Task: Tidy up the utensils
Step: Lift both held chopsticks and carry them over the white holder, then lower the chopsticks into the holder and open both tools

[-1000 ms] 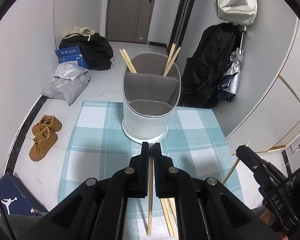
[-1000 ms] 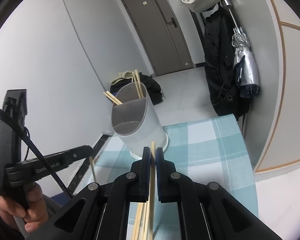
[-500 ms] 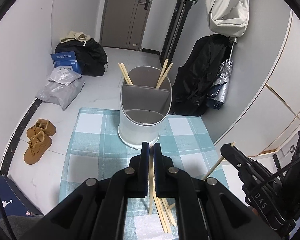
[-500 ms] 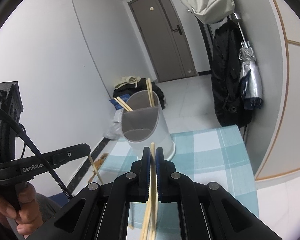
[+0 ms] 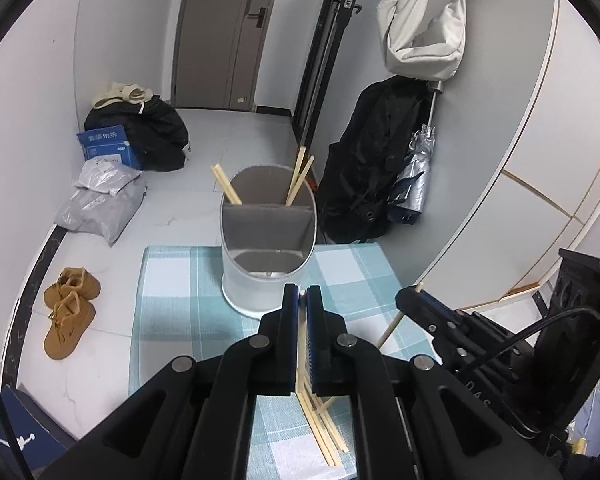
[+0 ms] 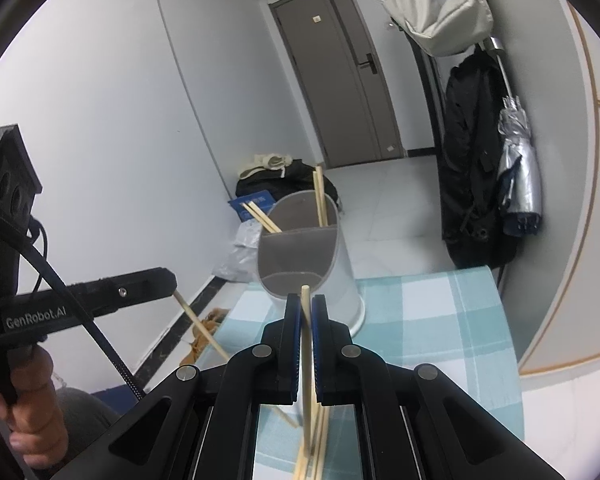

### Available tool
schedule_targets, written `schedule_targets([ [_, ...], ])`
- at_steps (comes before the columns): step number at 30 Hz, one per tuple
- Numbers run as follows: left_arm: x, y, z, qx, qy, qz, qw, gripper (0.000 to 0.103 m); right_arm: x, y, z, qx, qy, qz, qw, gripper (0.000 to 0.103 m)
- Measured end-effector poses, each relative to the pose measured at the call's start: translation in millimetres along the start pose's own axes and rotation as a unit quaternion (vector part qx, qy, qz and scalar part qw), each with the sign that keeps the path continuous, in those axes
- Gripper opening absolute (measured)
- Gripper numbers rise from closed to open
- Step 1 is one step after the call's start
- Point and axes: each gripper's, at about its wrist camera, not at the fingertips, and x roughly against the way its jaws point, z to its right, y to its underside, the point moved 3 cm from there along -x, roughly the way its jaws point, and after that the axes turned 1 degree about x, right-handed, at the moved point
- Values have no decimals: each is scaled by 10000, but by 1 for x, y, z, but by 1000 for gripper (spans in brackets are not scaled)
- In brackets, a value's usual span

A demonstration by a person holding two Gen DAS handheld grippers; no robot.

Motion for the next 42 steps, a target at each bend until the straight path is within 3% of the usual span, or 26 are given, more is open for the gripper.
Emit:
schedule_targets([
  [10,17,-43,5,-175,304,201,9992,1,-3,-36,-1,80,-73,109,9999,4],
  [21,28,-114,-3,-15,436,576,9974,1,-2,-120,-10,287,-267,379,9985,4],
  [27,21,-144,-11,48,442,662,9968,1,-18,-161,-21,516,-268,557,9968,4],
  [31,16,-165,-33,352,538,652,9958,1,-35,-185,-18,509,-295,660,9961,4],
  [42,-26,-158,-68,658,292,568,9958,1,-86,-204,-9,512,-312,824,9948,4],
])
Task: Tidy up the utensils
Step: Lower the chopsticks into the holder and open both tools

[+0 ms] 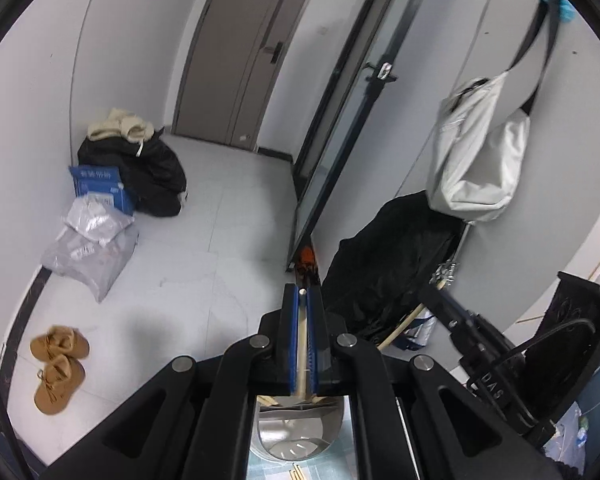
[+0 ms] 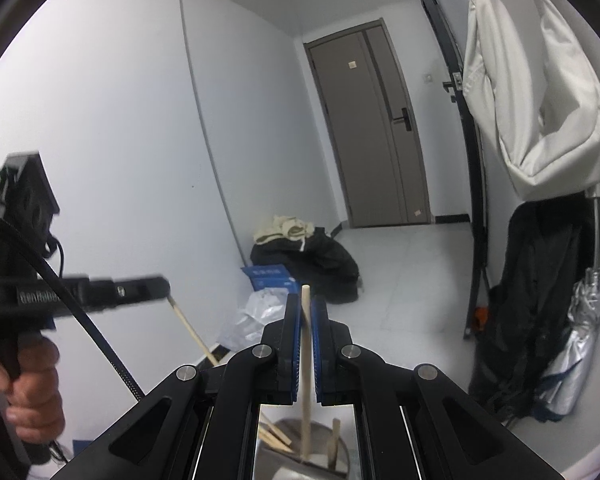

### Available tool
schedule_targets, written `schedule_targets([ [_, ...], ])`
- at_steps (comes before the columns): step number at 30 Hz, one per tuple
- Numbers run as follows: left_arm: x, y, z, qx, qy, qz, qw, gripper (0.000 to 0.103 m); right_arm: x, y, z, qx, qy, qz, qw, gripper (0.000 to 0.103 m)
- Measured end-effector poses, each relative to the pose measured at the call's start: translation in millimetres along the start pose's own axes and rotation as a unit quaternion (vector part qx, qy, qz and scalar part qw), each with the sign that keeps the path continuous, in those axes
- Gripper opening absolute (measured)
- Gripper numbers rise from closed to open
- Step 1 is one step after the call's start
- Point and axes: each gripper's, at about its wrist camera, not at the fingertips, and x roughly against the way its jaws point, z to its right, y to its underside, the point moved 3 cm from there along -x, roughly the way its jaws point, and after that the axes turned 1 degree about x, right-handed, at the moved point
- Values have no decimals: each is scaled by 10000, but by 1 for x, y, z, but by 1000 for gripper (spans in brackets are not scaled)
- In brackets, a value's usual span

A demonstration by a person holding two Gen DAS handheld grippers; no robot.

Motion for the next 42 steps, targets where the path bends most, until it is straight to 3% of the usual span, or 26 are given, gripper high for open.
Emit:
schedule_targets([
  [15,-28,18,-12,-126,-198,-152,9996,1,-26,36,8,177,-190,-338,9991,5],
  [20,-37,30,-16,51,-135,-445,9989,1,-28,53,11,93,-175,-615,9979,5],
  [25,-37,37,-19,179,-340,-582,9976,2,-36,68,14,-113,-221,-1070,9940,8],
  [28,-32,40,-18,145,-428,-597,9972,10,-27,71,16,-301,-282,-1063,9935,9],
  [34,-18,47,-11,42,-592,-569,9966,19,2,74,19,-452,-168,-1052,9933,21],
  [38,-2,53,0,-148,-679,-492,9964,23,25,69,16,-506,-13,-911,9946,40],
  [41,14,58,9,-176,-777,-322,9963,27,45,67,15,-527,20,-842,9951,42],
  [42,18,60,11,-171,-793,-283,9963,33,50,67,14,-532,30,-821,9952,42],
])
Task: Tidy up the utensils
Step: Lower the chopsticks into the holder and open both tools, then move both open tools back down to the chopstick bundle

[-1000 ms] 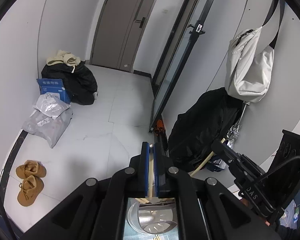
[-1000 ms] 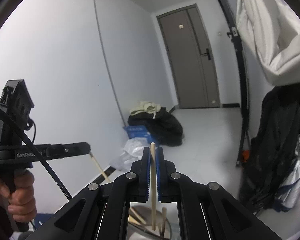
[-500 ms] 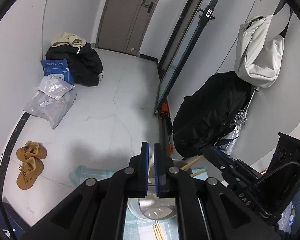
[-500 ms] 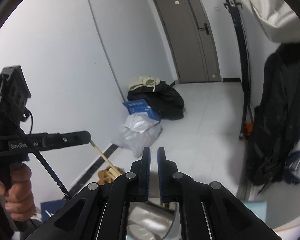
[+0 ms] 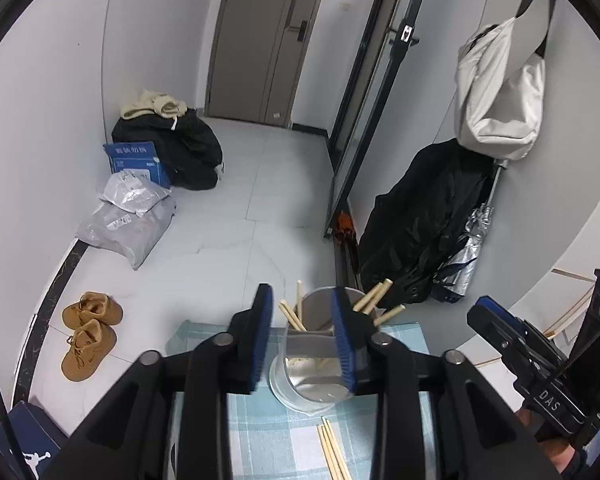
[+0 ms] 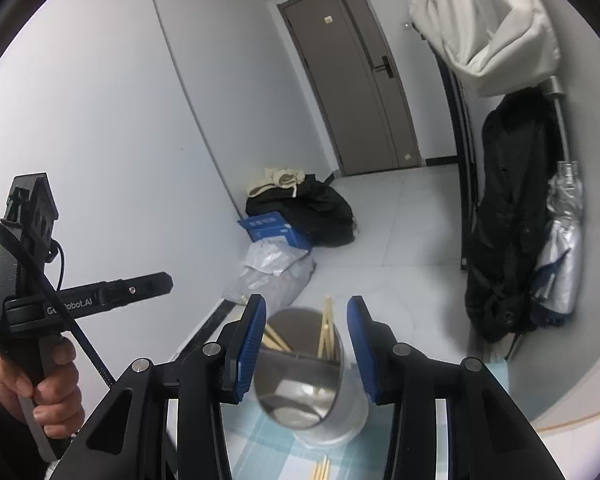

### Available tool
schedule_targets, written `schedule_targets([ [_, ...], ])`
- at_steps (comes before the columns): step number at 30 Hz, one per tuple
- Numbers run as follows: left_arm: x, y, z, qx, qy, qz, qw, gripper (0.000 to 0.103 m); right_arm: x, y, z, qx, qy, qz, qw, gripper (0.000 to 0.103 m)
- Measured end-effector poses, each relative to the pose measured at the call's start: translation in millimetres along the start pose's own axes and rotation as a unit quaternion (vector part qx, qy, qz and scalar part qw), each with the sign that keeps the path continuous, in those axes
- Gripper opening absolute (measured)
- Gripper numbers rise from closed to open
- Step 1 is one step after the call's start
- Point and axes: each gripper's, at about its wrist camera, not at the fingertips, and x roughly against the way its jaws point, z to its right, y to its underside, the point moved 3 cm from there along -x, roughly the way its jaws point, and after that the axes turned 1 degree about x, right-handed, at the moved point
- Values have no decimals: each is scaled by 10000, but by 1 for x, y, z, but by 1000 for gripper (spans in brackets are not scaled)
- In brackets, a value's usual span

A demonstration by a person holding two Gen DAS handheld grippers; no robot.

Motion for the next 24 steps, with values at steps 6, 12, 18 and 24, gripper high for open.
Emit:
schedule_targets([
  [6,30,16,15,-62,-111,313,9994,53,40,16,-9,-39,98,187,9998,52],
  [12,48,37,30,-103,-107,474,9988,70,72,31,-10,-89,327,326,9989,66],
  [18,58,57,32,-49,-238,595,9979,86,93,56,-8,-167,493,381,9979,70],
  [24,61,77,33,-178,-544,605,9965,94,102,81,-5,-179,671,376,9969,72],
])
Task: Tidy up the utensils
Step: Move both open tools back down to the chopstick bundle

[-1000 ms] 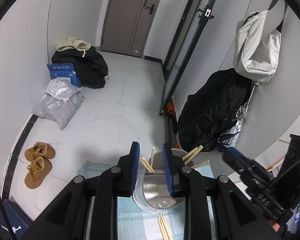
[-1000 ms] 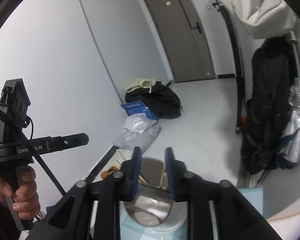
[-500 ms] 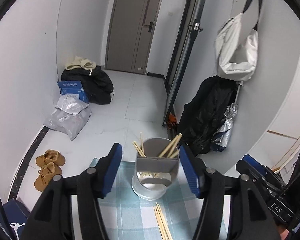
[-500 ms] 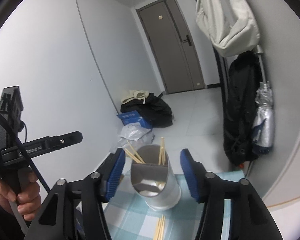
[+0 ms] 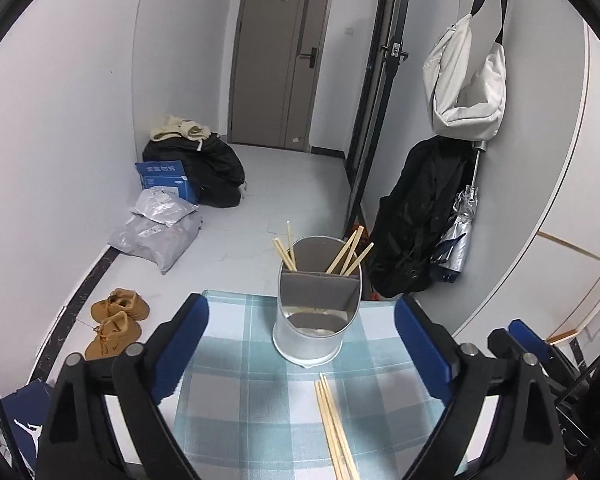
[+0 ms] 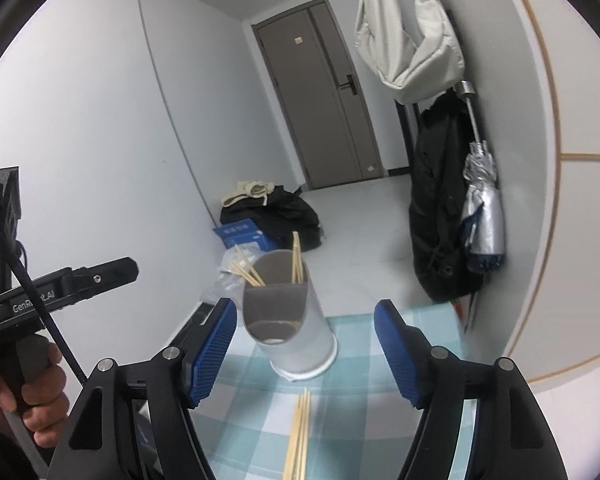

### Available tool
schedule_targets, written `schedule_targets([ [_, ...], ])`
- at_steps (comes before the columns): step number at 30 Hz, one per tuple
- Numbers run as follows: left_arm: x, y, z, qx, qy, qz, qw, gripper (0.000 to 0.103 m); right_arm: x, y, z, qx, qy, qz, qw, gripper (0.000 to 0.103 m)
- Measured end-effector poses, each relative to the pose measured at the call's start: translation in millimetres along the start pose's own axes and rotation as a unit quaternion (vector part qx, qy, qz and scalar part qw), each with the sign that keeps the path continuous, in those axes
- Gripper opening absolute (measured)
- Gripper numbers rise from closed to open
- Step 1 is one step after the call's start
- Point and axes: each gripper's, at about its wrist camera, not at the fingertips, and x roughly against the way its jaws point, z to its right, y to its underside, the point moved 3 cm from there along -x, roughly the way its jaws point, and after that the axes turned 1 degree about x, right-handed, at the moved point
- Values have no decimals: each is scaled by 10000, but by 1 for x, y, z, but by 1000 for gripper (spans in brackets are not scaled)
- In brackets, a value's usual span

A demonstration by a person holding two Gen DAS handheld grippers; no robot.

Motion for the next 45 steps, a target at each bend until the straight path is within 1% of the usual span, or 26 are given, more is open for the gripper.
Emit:
schedule_targets([
  [3,6,10,2,-59,-95,154,9998,95,6,11,3,-23,88,134,9999,74],
  [6,10,18,-1,16,-125,329,9994,102,6,21,8,-57,128,127,9998,74],
  [7,10,21,-2,42,-136,350,9993,102,5,24,9,-58,150,112,9998,74],
  [10,2,27,-4,103,-133,324,9993,102,2,35,12,-24,207,64,9998,75],
  [12,-6,31,-5,117,-154,308,9993,102,-1,43,14,16,267,41,9996,79],
  [17,-27,41,-6,138,-142,146,9997,102,-14,57,22,41,338,-153,9993,79],
  [21,-46,47,-6,47,-225,50,9997,102,-23,66,26,23,374,-298,9989,79],
  [25,-63,55,-15,198,-247,-75,9995,102,-33,72,26,107,396,-475,9980,79],
  [29,-83,66,-26,397,-220,-465,9979,102,-48,83,26,133,437,-791,9958,79],
  [32,-90,70,-34,542,-230,-581,9966,102,-64,92,30,102,539,-1111,9923,79],
  [36,-100,68,-44,561,-285,-662,9958,102,-88,101,33,151,614,-1572,9855,79],
  [41,-111,64,-68,855,-343,-782,9927,102,-121,108,28,381,501,-2092,9758,78],
  [43,-114,63,-79,1018,-387,-823,9906,102,-137,113,25,386,423,-2312,9712,71],
  [44,-116,63,-82,1083,-412,-846,9897,102,-144,115,24,369,389,-2398,9693,62],
  [45,-117,64,-86,1156,-414,-869,9886,102,-150,117,22,364,330,-2478,9676,56],
])
